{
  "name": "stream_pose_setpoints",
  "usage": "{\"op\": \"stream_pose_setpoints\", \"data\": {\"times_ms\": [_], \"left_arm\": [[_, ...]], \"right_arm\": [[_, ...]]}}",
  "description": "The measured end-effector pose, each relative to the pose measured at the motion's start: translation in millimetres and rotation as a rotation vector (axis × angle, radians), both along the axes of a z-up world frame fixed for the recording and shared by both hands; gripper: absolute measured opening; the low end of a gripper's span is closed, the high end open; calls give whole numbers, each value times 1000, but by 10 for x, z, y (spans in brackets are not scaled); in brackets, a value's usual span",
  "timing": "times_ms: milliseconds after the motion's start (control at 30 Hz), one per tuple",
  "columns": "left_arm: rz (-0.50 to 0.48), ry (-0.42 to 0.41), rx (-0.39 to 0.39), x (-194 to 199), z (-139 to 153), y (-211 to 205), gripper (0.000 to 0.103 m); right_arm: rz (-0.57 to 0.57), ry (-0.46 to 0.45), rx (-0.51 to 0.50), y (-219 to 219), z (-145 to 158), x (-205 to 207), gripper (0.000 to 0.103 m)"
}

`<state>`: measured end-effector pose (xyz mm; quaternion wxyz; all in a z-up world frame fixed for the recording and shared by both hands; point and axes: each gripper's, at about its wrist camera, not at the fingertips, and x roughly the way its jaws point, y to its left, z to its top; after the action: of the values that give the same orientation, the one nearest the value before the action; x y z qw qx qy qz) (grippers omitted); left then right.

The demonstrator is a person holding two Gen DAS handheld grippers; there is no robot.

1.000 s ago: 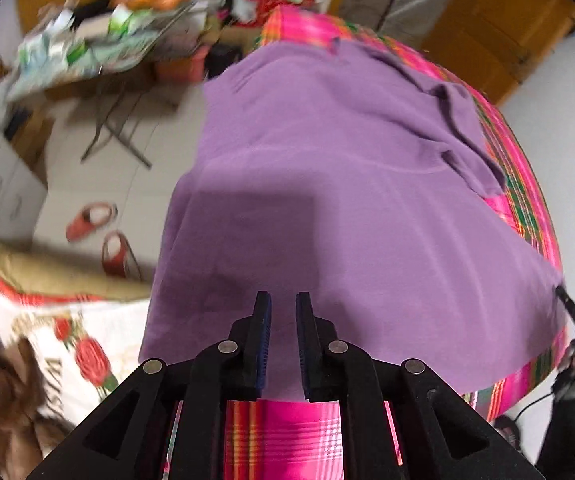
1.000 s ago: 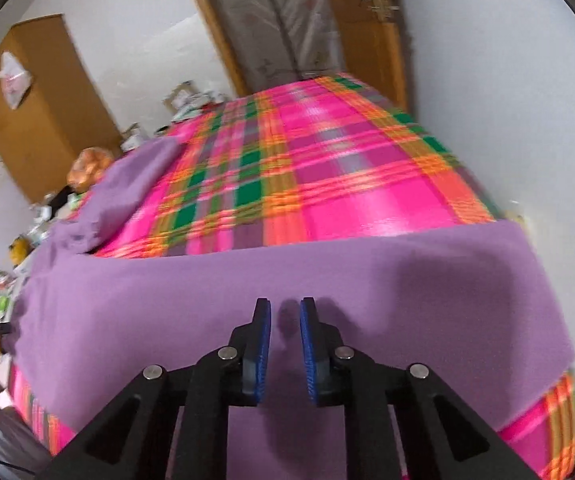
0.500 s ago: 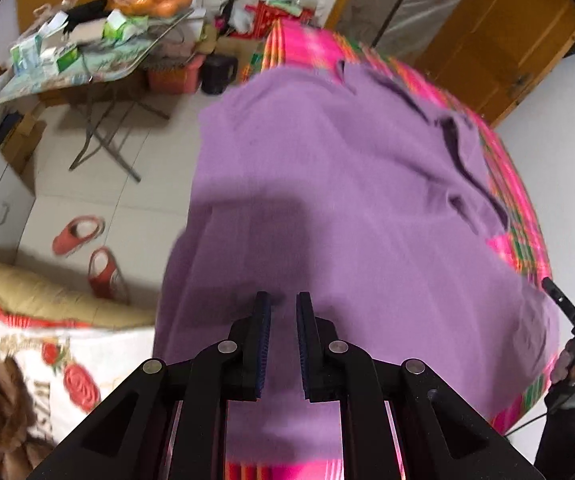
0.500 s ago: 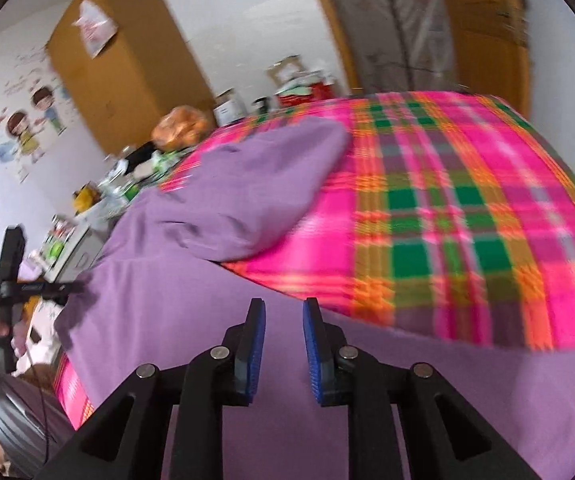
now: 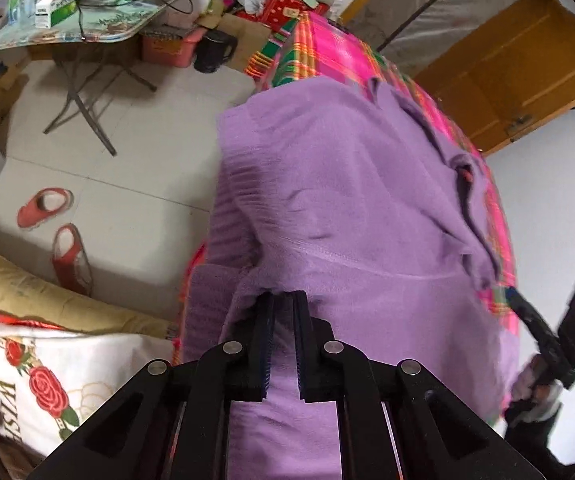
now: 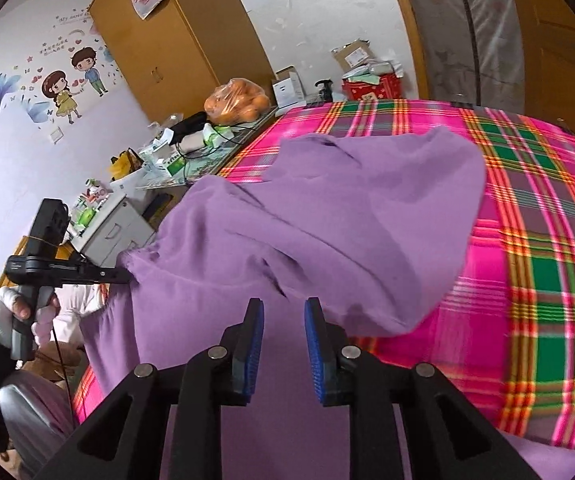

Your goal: Fold clothes

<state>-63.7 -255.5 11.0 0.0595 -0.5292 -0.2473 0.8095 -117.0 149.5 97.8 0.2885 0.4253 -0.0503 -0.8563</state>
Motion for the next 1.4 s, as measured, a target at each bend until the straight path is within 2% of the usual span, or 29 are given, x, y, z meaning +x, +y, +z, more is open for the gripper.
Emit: {"op": "stream_pose_setpoints", "data": {"times_ms": [67,167,200,333,400,433,533,600,700,867,1000,1100,1233,1400], "left_arm": [[-1,29,1,77,99,-14,20],[-3,72,3,192,247,-36,23],[-1,69,2,223,251,-47,24],[3,-38,-47,304,-29,-30,23],[-12,-33,-132,380,4,29,24],[-15,-40,-145,416,-17,40,24],[-8,-60,-149,486,-78,-5,30],[33,-36,-149,547,-22,-94,28],[85,20,-110,534,60,-206,27],[68,76,-65,464,117,-189,28],[54,118,-29,397,154,-178,28],[41,117,0,246,96,-169,28],[17,114,27,60,19,-156,29],[49,71,149,-56,-115,-301,27]], "right_arm": [[14,7,-2,-72,36,-29,22],[47,33,5,-229,111,-87,23],[62,41,7,-282,128,-107,24],[164,78,63,-741,156,-244,25],[202,97,94,-948,168,-326,25],[209,105,103,-1011,175,-350,25],[249,120,125,-1255,184,-487,25],[267,128,135,-1362,186,-564,26],[310,141,169,-1581,136,-750,30],[335,125,230,-1888,-21,-1155,31],[335,84,188,-1975,-125,-1373,31],[327,49,167,-2010,-203,-1470,32],[336,50,178,-2005,-221,-1445,32],[331,69,166,-1929,-103,-1349,32]]}}
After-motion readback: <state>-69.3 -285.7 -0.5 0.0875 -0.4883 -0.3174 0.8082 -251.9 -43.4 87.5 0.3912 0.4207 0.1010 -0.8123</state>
